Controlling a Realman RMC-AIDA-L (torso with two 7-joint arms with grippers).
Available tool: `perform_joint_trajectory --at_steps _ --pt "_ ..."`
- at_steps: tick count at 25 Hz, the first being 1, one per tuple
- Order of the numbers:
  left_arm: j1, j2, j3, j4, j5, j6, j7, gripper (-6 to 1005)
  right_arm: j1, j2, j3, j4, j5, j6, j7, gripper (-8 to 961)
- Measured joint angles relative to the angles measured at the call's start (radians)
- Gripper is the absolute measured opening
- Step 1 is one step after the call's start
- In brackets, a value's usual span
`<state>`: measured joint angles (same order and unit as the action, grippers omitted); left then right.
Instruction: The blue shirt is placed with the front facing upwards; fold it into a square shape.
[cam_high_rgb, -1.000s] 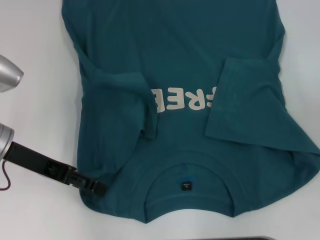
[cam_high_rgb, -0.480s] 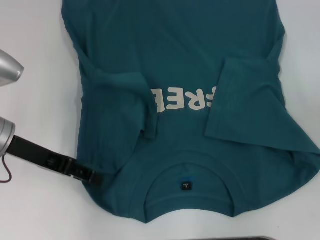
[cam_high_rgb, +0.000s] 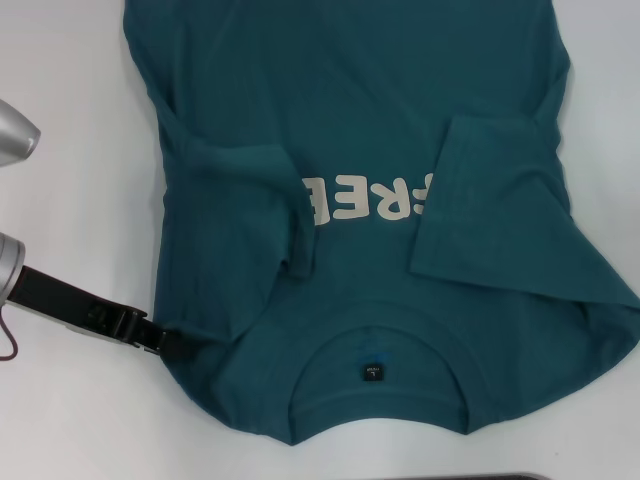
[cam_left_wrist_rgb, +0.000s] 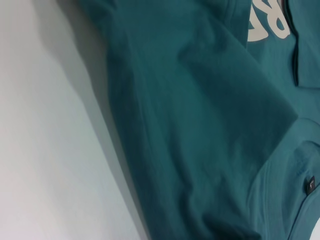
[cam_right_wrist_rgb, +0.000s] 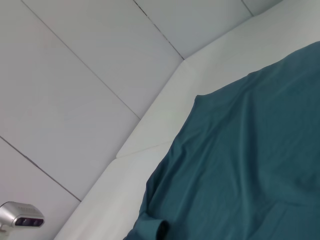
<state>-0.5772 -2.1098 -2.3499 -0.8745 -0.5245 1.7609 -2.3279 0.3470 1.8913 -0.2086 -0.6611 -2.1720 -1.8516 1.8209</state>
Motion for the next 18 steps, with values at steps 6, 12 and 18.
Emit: perform_joint_trajectory --at_steps 6,12,18 --pt "0.008 0.003 -0.001 0.0 0.002 0.002 0.001 243 0.001 0.004 -0.001 0.0 0.0 0.0 0.0 914" --pt "0.062 0.02 -0.011 -0.039 -0.007 0.03 0.014 30 -0.011 0.01 -0.005 0.002 -0.001 -0.011 0.0 914" --pt "0.096 0.021 -0.03 -0.07 -0.013 0.061 0.05 14 -0.028 0.015 -0.008 0.01 -0.011 -0.043 0.0 914"
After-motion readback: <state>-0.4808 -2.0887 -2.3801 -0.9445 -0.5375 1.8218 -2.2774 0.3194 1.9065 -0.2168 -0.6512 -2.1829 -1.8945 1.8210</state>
